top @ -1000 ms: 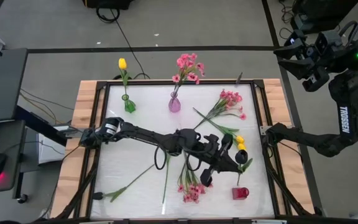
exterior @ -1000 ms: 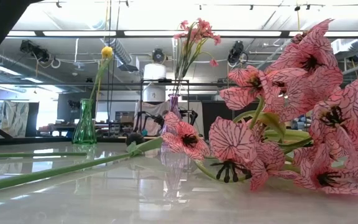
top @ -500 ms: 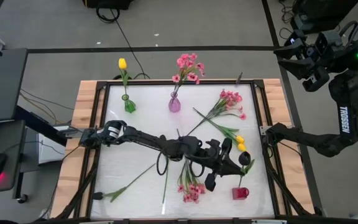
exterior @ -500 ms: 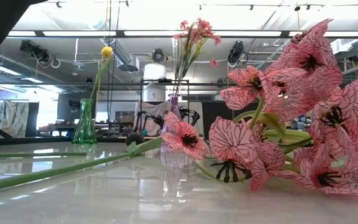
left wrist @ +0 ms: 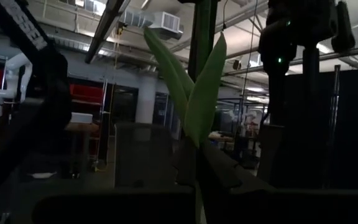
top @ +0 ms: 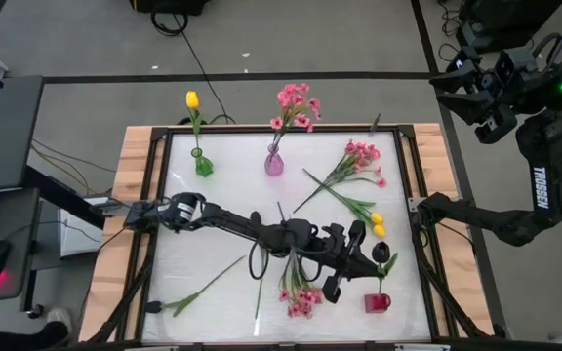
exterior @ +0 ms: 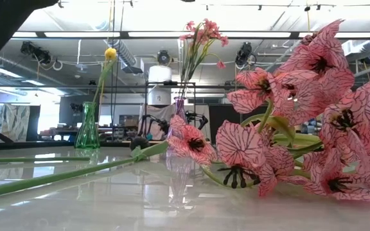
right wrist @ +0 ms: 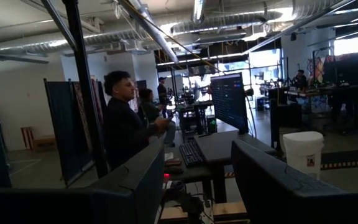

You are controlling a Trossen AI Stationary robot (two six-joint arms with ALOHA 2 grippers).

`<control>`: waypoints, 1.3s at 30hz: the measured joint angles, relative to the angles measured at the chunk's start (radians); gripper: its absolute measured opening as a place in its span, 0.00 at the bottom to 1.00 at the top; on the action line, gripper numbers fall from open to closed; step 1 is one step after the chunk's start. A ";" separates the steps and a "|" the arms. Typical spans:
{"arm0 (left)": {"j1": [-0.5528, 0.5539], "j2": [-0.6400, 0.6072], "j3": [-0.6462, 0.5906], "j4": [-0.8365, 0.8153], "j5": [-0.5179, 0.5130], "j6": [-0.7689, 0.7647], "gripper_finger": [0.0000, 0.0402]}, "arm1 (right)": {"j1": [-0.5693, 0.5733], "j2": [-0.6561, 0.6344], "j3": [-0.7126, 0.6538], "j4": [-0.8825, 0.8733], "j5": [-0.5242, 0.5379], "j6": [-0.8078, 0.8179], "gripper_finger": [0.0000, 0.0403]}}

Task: Sort flowers into vase by color
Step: Put the top black flower into the red vase

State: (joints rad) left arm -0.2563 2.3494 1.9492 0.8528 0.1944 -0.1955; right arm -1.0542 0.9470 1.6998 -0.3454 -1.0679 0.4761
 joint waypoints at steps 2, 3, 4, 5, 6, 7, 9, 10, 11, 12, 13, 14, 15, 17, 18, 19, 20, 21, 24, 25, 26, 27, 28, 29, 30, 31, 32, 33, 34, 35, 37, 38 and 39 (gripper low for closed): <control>-0.003 0.018 0.017 0.005 0.000 0.001 0.02 | 0.000 0.000 0.000 0.000 0.000 0.000 0.49; -0.004 0.023 0.028 0.004 0.000 0.002 0.02 | 0.000 0.000 0.000 0.000 0.000 0.000 0.49; -0.005 0.025 0.035 0.004 0.000 0.002 0.02 | 0.000 0.000 0.000 0.000 0.000 0.000 0.49; -0.006 0.028 0.045 0.008 0.000 0.003 0.02 | 0.000 0.000 0.000 0.000 0.000 0.000 0.49; -0.006 0.032 0.052 0.014 0.000 0.005 0.02 | 0.000 0.000 0.000 0.000 0.000 0.000 0.49; -0.006 0.034 0.057 0.013 0.000 0.005 0.02 | 0.000 0.000 0.000 0.000 0.000 0.000 0.49; -0.006 0.038 0.056 0.000 0.000 0.005 0.02 | 0.000 0.000 0.000 0.000 0.000 0.000 0.49; -0.006 0.040 0.055 -0.012 0.000 0.005 0.02 | 0.000 0.000 0.000 0.000 0.000 0.000 0.49; -0.006 0.040 0.055 -0.023 0.000 0.005 0.02 | 0.000 0.000 0.000 0.000 0.000 0.000 0.49; -0.006 0.040 0.055 -0.027 0.000 0.005 0.02 | 0.000 0.000 0.000 0.000 0.000 0.000 0.49; -0.005 0.040 0.055 -0.027 0.000 0.006 0.02 | 0.000 0.000 0.000 0.000 0.000 0.000 0.49; -0.005 0.040 0.055 -0.029 0.000 0.007 0.02 | 0.000 0.000 0.000 0.000 0.000 0.000 0.49; -0.005 0.040 0.055 -0.034 0.000 0.008 0.02 | 0.000 0.000 0.000 0.000 0.000 0.000 0.49; -0.005 0.040 0.055 -0.052 0.000 0.008 0.02 | 0.000 0.000 0.000 0.000 0.000 0.000 0.49; -0.004 0.040 0.055 -0.059 0.000 0.011 0.02 | 0.000 0.000 0.000 0.000 0.000 0.000 0.49; -0.005 0.040 0.055 -0.064 0.000 0.019 0.02 | 0.000 0.000 0.000 0.000 0.000 0.000 0.49; -0.005 0.040 0.055 -0.064 0.000 0.027 0.02 | 0.000 0.000 0.000 0.000 0.000 0.000 0.49; -0.005 0.040 0.055 -0.064 0.000 0.031 0.02 | 0.000 0.000 0.000 0.000 0.000 0.000 0.49; -0.004 0.040 0.055 -0.071 0.000 0.031 0.02 | 0.000 0.000 0.000 0.000 0.000 0.000 0.49; -0.003 0.040 0.055 -0.076 0.000 0.033 0.02 | 0.000 0.000 0.000 0.000 0.000 0.000 0.49; -0.003 0.040 0.055 -0.080 0.000 0.033 0.02 | 0.000 0.000 0.000 0.000 0.000 0.000 0.49; -0.003 0.040 0.055 -0.085 0.000 0.033 0.02 | 0.000 0.000 0.000 0.000 0.000 0.000 0.49; -0.003 0.040 0.055 -0.086 0.000 0.033 0.02 | 0.000 0.000 0.000 0.000 0.000 0.000 0.49; -0.003 0.040 0.055 -0.089 0.000 0.033 0.02 | 0.000 0.000 0.000 0.000 0.000 0.000 0.49; -0.003 0.040 0.055 -0.093 0.000 0.033 0.02 | 0.000 0.000 0.000 0.000 0.000 0.000 0.49; -0.003 0.040 0.055 -0.096 0.000 0.033 0.02 | 0.000 0.000 0.000 0.000 0.000 0.000 0.49; -0.003 0.040 0.055 -0.103 0.000 0.034 0.02 | 0.000 0.000 0.000 0.000 0.000 0.000 0.49; -0.003 0.040 0.055 -0.107 0.000 0.034 0.02 | 0.000 0.000 0.000 0.000 0.000 0.000 0.49; -0.003 0.040 0.055 -0.112 0.000 0.033 0.02 | 0.000 0.000 0.000 0.000 0.000 0.000 0.49; -0.003 0.040 0.055 -0.113 0.000 0.033 0.02 | 0.000 0.000 0.000 0.000 0.000 0.000 0.49; -0.003 0.039 0.055 -0.114 -0.001 0.034 0.03 | 0.000 0.000 0.000 0.000 0.000 0.000 0.49; -0.003 0.039 0.055 -0.116 -0.004 0.034 0.04 | 0.000 0.000 0.000 0.000 0.000 0.000 0.49; -0.003 0.039 0.055 -0.118 -0.010 0.034 0.05 | 0.000 0.000 0.000 0.000 0.000 0.000 0.49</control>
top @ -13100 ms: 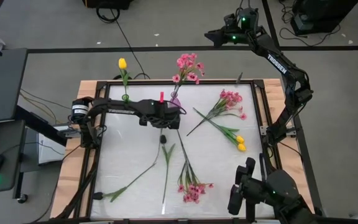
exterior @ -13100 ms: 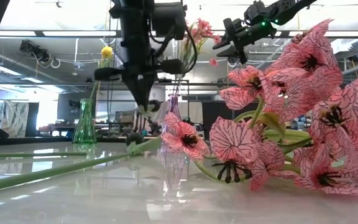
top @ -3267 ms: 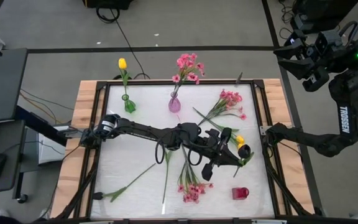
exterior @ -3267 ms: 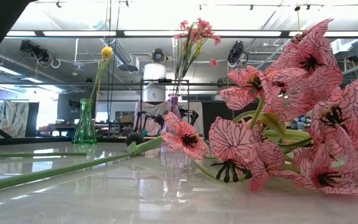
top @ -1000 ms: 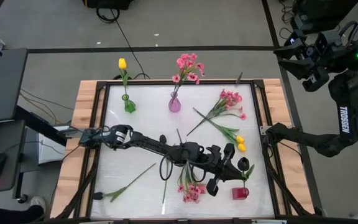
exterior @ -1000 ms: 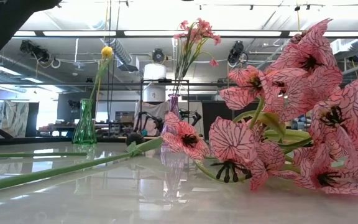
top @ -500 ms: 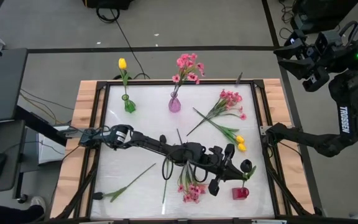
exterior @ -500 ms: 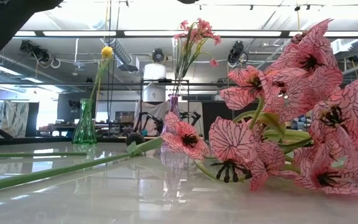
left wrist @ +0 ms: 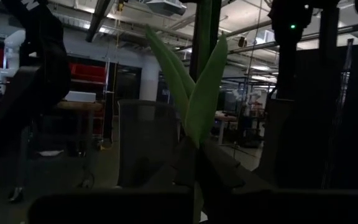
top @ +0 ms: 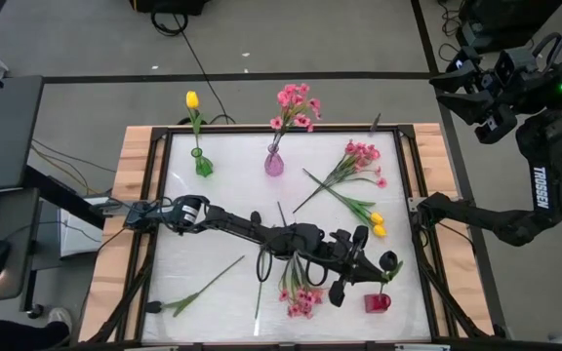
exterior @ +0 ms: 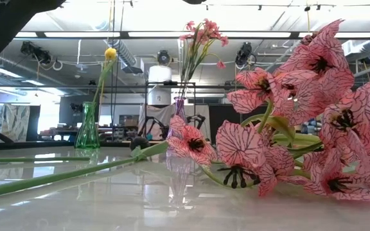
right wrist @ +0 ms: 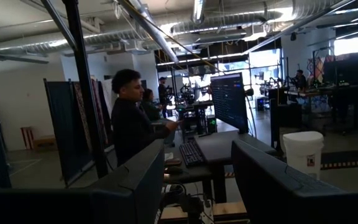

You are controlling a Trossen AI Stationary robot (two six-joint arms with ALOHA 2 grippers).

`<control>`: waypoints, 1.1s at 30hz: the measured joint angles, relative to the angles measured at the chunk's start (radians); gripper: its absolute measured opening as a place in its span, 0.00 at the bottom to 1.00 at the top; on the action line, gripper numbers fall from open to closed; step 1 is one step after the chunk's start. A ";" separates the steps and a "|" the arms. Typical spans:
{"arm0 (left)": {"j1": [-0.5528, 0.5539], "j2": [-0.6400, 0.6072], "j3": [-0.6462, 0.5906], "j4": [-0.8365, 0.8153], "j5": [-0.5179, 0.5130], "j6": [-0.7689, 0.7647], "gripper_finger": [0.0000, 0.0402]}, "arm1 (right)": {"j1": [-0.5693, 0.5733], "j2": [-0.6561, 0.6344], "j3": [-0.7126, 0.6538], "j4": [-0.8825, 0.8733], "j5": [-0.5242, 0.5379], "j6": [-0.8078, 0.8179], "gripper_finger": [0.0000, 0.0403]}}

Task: Sort flowers into vase by color
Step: Put the top black flower into the red vase

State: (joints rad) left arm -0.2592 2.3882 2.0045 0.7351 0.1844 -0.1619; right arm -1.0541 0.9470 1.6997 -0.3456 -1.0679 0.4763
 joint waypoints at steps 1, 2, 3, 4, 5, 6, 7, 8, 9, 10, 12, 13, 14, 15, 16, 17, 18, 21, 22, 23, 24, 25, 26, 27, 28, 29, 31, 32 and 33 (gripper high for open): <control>0.000 0.000 0.000 -0.002 -0.003 0.000 0.05 | 0.000 0.000 0.000 0.000 0.000 0.000 0.49; 0.000 0.000 0.000 -0.001 -0.004 0.000 0.06 | 0.000 0.000 0.000 0.000 0.000 0.000 0.49; 0.001 0.000 0.000 -0.001 -0.004 0.000 0.07 | 0.000 0.000 0.000 0.000 0.000 0.000 0.49; 0.001 0.000 0.000 -0.001 -0.006 0.000 0.07 | 0.000 0.000 0.000 0.000 0.000 0.000 0.49; 0.001 0.000 0.000 -0.001 -0.009 0.000 0.08 | 0.000 0.000 0.000 0.000 0.000 0.000 0.49; 0.001 0.000 0.000 -0.001 -0.012 0.000 0.08 | 0.000 0.000 0.000 0.000 0.000 0.000 0.49; 0.001 0.000 0.000 -0.001 -0.015 0.000 0.09 | 0.000 0.000 0.000 0.000 0.000 0.000 0.49; 0.001 0.000 0.000 -0.001 -0.018 0.000 0.09 | 0.000 0.000 0.000 0.000 0.000 0.000 0.49; 0.001 0.000 0.000 -0.001 -0.018 0.000 0.10 | 0.000 0.000 0.000 0.000 0.000 0.000 0.49; 0.001 0.000 0.000 -0.001 -0.019 0.000 0.10 | 0.000 0.000 0.000 0.000 0.000 0.000 0.49; 0.001 0.000 0.000 -0.001 -0.019 0.000 0.12 | 0.000 0.000 0.000 0.000 0.000 0.000 0.49; 0.001 0.000 0.000 -0.001 -0.019 0.000 0.12 | 0.000 0.000 0.000 0.000 0.000 0.000 0.49; 0.001 0.000 0.000 -0.001 -0.019 0.000 0.13 | 0.000 0.000 0.000 0.000 0.000 0.000 0.49; 0.001 0.000 0.000 -0.001 -0.020 0.000 0.14 | 0.000 0.000 0.000 0.000 0.000 0.000 0.49; 0.001 0.000 0.000 -0.001 -0.020 0.000 0.15 | 0.000 0.000 0.000 0.000 0.000 0.000 0.49; 0.001 0.000 0.000 -0.001 -0.020 0.000 0.16 | 0.000 0.000 0.000 0.000 0.000 0.000 0.49; 0.001 0.000 0.000 -0.001 -0.020 0.000 0.17 | 0.000 0.000 0.000 0.000 0.000 0.000 0.49; 0.001 -0.001 0.000 -0.001 -0.021 0.000 0.20 | 0.000 0.000 0.000 0.000 0.000 0.000 0.49; 0.001 -0.001 0.000 -0.001 -0.027 0.000 0.21 | 0.000 0.000 0.000 0.000 0.000 0.000 0.49; 0.001 -0.001 0.000 -0.001 -0.031 0.000 0.22 | 0.000 0.000 0.000 0.000 0.000 0.000 0.49; 0.001 -0.001 0.000 -0.001 -0.031 0.000 0.23 | 0.000 0.000 0.000 0.000 0.000 0.000 0.49; 0.001 -0.001 0.000 -0.001 -0.031 0.000 0.24 | 0.000 0.000 0.000 0.000 0.000 0.000 0.49; 0.001 -0.001 0.000 -0.002 -0.031 0.000 0.25 | 0.000 0.000 0.000 0.000 0.000 0.000 0.49; 0.001 -0.001 0.000 -0.004 -0.030 0.000 0.26 | 0.000 0.000 0.000 0.000 0.000 0.000 0.49; 0.001 -0.001 0.000 -0.007 -0.030 0.000 0.26 | 0.000 0.000 0.000 0.000 0.000 0.000 0.49; 0.001 -0.001 0.000 -0.009 -0.030 0.000 0.26 | 0.000 0.000 0.000 0.000 0.000 0.000 0.49; 0.001 -0.001 0.000 -0.010 -0.030 0.000 0.27 | 0.000 0.000 0.000 0.000 0.000 0.000 0.49; 0.001 -0.001 0.000 -0.011 -0.030 0.000 0.27 | 0.000 0.000 0.000 0.000 0.000 0.000 0.49; 0.001 -0.001 0.000 -0.014 -0.030 0.000 0.27 | 0.000 0.000 0.000 0.000 0.000 0.000 0.49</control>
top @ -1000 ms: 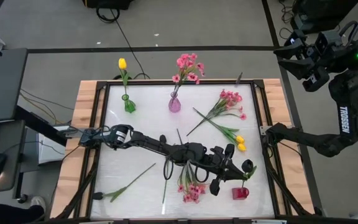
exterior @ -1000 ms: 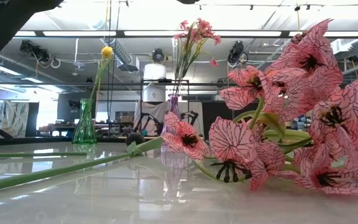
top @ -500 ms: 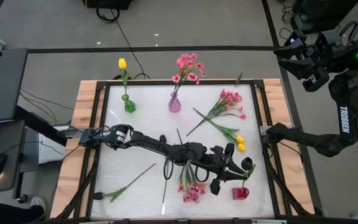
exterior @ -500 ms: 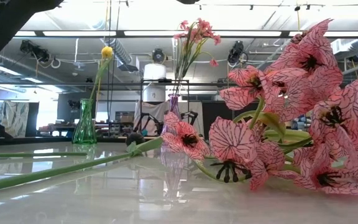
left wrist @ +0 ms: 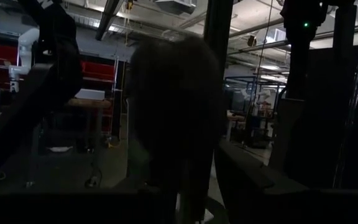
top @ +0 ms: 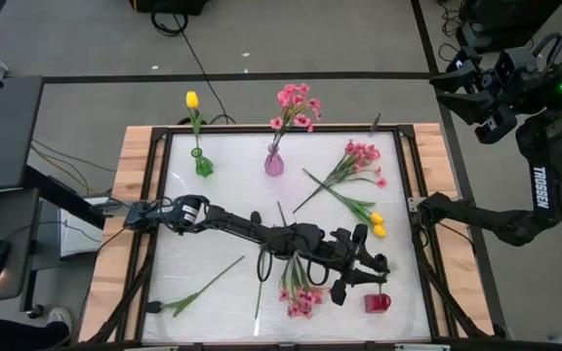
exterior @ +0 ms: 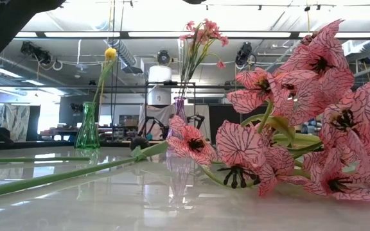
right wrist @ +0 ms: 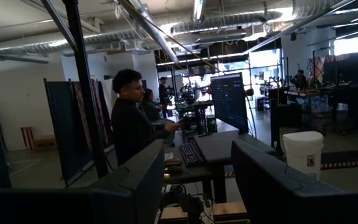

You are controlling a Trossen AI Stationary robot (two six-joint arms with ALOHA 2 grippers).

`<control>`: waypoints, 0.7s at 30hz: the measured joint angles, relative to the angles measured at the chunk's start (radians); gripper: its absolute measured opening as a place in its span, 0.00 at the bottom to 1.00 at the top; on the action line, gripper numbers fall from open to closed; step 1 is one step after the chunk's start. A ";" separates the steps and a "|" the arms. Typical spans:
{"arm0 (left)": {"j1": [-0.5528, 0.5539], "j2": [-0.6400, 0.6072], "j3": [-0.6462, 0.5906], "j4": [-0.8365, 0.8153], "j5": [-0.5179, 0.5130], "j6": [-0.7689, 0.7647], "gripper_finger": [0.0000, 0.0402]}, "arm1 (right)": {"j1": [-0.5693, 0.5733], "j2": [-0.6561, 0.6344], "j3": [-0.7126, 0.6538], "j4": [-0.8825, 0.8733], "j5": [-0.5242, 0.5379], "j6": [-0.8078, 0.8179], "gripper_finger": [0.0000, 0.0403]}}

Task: Sort flowers into vase by color
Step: Put the top black flower into the red vase

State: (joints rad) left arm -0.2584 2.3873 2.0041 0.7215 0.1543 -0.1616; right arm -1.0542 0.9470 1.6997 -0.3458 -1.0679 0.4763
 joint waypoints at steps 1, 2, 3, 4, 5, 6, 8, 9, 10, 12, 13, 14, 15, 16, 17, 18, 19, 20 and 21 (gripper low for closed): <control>0.000 0.000 0.000 -0.001 0.000 0.000 0.27 | 0.000 0.000 0.000 0.000 0.000 0.000 0.49; 0.000 0.000 0.000 -0.002 0.000 0.000 0.27 | 0.000 0.000 0.000 0.000 0.000 0.000 0.49; 0.000 0.000 0.000 -0.003 0.000 0.000 0.27 | 0.000 0.000 0.000 0.000 0.000 0.000 0.49; 0.000 0.000 0.000 -0.005 0.000 0.000 0.27 | 0.000 0.000 0.000 0.000 0.000 0.000 0.49; 0.000 0.000 0.000 -0.007 0.000 0.000 0.27 | 0.000 0.000 0.000 0.000 0.000 0.000 0.49; 0.000 0.000 0.000 -0.008 0.000 0.000 0.27 | 0.000 0.000 0.000 0.000 0.000 0.000 0.49; 0.000 0.000 0.000 -0.013 0.001 0.000 0.27 | 0.000 0.000 0.000 0.000 0.000 0.000 0.49; 0.000 0.000 0.000 -0.014 0.001 0.000 0.27 | 0.000 0.000 0.000 0.000 0.000 0.000 0.49; 0.000 0.000 0.000 -0.016 0.001 -0.001 0.27 | 0.000 0.000 0.000 0.000 0.000 0.000 0.49; 0.000 0.000 0.000 -0.026 0.002 -0.007 0.27 | 0.000 0.000 0.000 0.000 0.000 0.000 0.49; 0.000 0.000 0.000 -0.033 0.002 -0.008 0.27 | 0.000 0.000 0.000 0.000 0.000 0.000 0.49; 0.000 0.000 0.000 -0.041 0.004 -0.008 0.27 | 0.000 0.000 0.000 0.000 0.000 0.000 0.49; 0.000 0.000 0.000 -0.051 0.004 -0.008 0.27 | 0.000 0.000 0.000 0.000 0.000 0.000 0.49; 0.000 0.000 0.000 -0.060 0.004 -0.010 0.27 | 0.000 0.000 0.000 0.000 0.000 0.000 0.49; 0.001 0.000 0.000 -0.072 0.004 -0.011 0.28 | 0.000 0.000 0.000 0.000 0.000 0.000 0.49; 0.002 0.000 0.000 -0.082 0.004 -0.011 0.29 | 0.000 0.000 0.000 0.000 0.000 0.000 0.49; 0.002 0.000 0.000 -0.092 0.004 -0.011 0.31 | 0.000 0.000 0.000 0.000 0.000 0.000 0.49; 0.002 0.000 0.000 -0.101 0.000 -0.011 0.34 | 0.000 0.000 0.000 0.000 0.000 0.000 0.49; 0.003 0.000 0.000 -0.109 -0.011 -0.011 0.36 | 0.000 0.000 0.000 0.000 0.000 0.000 0.49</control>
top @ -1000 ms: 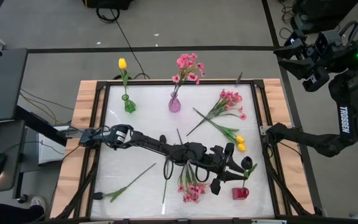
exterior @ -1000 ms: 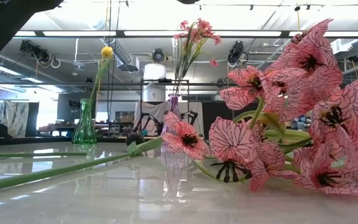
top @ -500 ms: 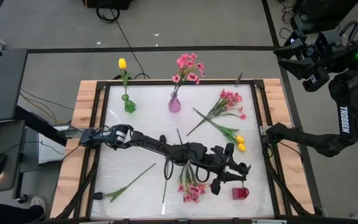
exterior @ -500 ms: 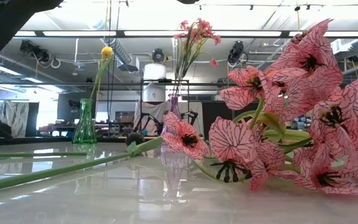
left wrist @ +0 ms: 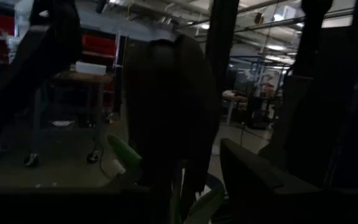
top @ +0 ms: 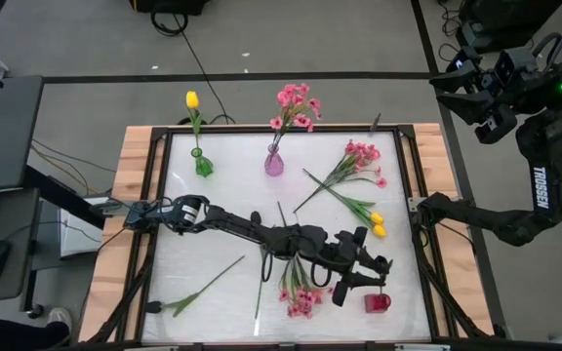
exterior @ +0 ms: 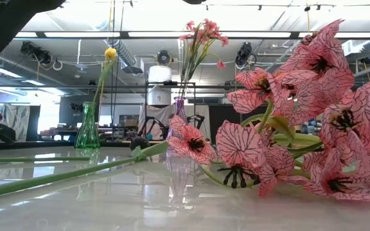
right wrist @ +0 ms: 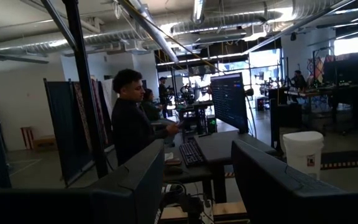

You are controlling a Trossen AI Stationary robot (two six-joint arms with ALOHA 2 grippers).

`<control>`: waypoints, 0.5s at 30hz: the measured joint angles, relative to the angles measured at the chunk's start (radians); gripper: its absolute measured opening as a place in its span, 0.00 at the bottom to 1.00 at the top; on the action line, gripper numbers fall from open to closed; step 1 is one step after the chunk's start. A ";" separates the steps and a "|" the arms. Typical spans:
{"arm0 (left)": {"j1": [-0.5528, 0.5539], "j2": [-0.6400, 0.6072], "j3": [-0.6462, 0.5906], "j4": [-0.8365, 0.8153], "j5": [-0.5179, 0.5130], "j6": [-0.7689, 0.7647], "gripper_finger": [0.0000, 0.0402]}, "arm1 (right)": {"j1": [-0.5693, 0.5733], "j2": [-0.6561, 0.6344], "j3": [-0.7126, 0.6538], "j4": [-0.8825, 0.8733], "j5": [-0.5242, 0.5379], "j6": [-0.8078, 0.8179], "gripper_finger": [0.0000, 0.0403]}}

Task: Sort flowers into vase by color
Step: Put the top black flower into the red vase

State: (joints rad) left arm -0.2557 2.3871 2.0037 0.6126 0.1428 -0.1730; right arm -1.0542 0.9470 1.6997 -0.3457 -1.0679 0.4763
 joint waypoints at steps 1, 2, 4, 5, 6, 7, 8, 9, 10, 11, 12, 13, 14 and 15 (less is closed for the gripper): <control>0.000 0.000 0.000 -0.006 -0.014 0.001 0.39 | 0.000 0.000 0.000 0.000 0.000 0.000 0.49; 0.001 0.000 0.000 -0.009 -0.026 0.008 0.42 | 0.000 0.000 0.000 0.000 0.000 0.000 0.49; 0.003 0.000 0.000 -0.011 -0.044 0.024 0.48 | 0.000 0.000 0.000 0.000 0.000 0.000 0.49; 0.006 0.000 0.000 -0.011 -0.047 0.027 0.50 | 0.000 0.000 0.000 0.000 0.000 0.000 0.49; 0.008 0.000 0.000 -0.012 -0.051 0.028 0.53 | 0.000 0.000 0.000 0.000 0.000 0.000 0.49; 0.011 0.000 0.000 -0.016 -0.053 0.028 0.55 | 0.000 0.000 0.000 0.000 0.000 0.000 0.49; 0.013 0.000 0.000 -0.024 -0.053 0.028 0.57 | 0.000 0.000 0.000 0.000 0.000 0.000 0.49; 0.014 0.000 0.000 -0.032 -0.053 0.028 0.59 | 0.000 0.000 0.000 0.000 0.000 0.000 0.49; 0.017 0.000 0.000 -0.041 -0.053 0.028 0.60 | 0.000 0.000 0.000 0.000 0.000 0.000 0.49; 0.017 0.000 0.000 -0.049 -0.053 0.027 0.61 | 0.000 0.000 0.000 0.000 0.000 0.000 0.49; 0.018 0.000 0.000 -0.053 -0.053 0.027 0.62 | 0.000 0.000 0.000 0.000 0.000 0.000 0.49; 0.018 0.000 0.000 -0.061 -0.053 0.027 0.63 | 0.000 0.000 0.000 0.000 0.000 0.000 0.49; 0.018 0.000 0.000 -0.073 -0.053 0.027 0.64 | 0.000 0.000 0.000 0.000 0.000 0.000 0.49; 0.017 0.000 0.000 -0.087 -0.052 0.027 0.64 | 0.000 0.000 0.000 0.000 0.000 0.000 0.49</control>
State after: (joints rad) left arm -0.2389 2.3867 2.0037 0.5254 0.0904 -0.1455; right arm -1.0539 0.9470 1.7000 -0.3455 -1.0679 0.4763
